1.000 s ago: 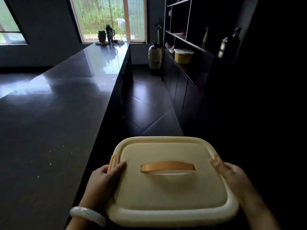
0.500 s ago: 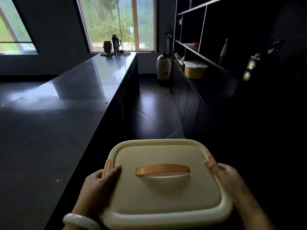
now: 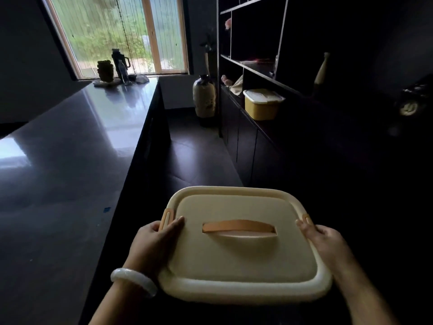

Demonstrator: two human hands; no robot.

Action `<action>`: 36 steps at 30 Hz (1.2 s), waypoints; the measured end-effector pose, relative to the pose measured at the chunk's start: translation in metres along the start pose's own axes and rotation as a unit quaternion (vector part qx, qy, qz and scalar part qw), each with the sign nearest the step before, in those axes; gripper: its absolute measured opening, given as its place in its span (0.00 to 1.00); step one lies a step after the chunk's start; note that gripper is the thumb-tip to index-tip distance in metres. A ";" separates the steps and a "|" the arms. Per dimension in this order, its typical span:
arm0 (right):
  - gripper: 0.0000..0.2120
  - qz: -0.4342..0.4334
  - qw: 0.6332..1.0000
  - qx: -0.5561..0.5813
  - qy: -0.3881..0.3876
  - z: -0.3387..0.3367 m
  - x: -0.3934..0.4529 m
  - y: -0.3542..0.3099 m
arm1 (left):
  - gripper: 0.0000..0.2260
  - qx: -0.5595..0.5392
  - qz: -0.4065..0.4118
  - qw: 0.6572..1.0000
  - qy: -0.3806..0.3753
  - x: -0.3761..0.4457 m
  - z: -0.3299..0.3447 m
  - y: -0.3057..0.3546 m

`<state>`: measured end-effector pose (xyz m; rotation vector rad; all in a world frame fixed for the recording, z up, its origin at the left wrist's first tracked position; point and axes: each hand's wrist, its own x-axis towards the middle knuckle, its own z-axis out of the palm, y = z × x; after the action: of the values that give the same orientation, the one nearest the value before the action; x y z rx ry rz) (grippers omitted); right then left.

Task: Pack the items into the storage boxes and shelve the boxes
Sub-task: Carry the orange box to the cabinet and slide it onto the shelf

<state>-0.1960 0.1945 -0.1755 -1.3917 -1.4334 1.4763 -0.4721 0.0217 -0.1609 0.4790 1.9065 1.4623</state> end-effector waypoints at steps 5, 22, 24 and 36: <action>0.13 0.010 0.999 0.024 0.046 0.021 0.082 -0.025 | 0.22 0.011 0.006 0.999 -0.030 0.103 0.028 0.030; 0.14 -0.006 0.998 0.050 0.042 0.103 0.426 -0.130 | 0.27 -0.009 -0.002 0.999 -0.033 0.441 0.125 0.136; 0.15 0.004 0.997 0.056 0.052 0.111 0.454 -0.134 | 0.27 0.000 0.007 0.999 -0.046 0.474 0.137 0.147; 0.06 0.037 0.968 0.093 0.229 0.178 0.629 -0.153 | 0.25 0.076 0.037 0.978 -0.191 0.750 0.212 0.212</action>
<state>-0.5420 0.7683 -0.2111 -1.5510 -0.9400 1.1934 -0.8735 0.7204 -0.2071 0.8452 1.7088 1.1711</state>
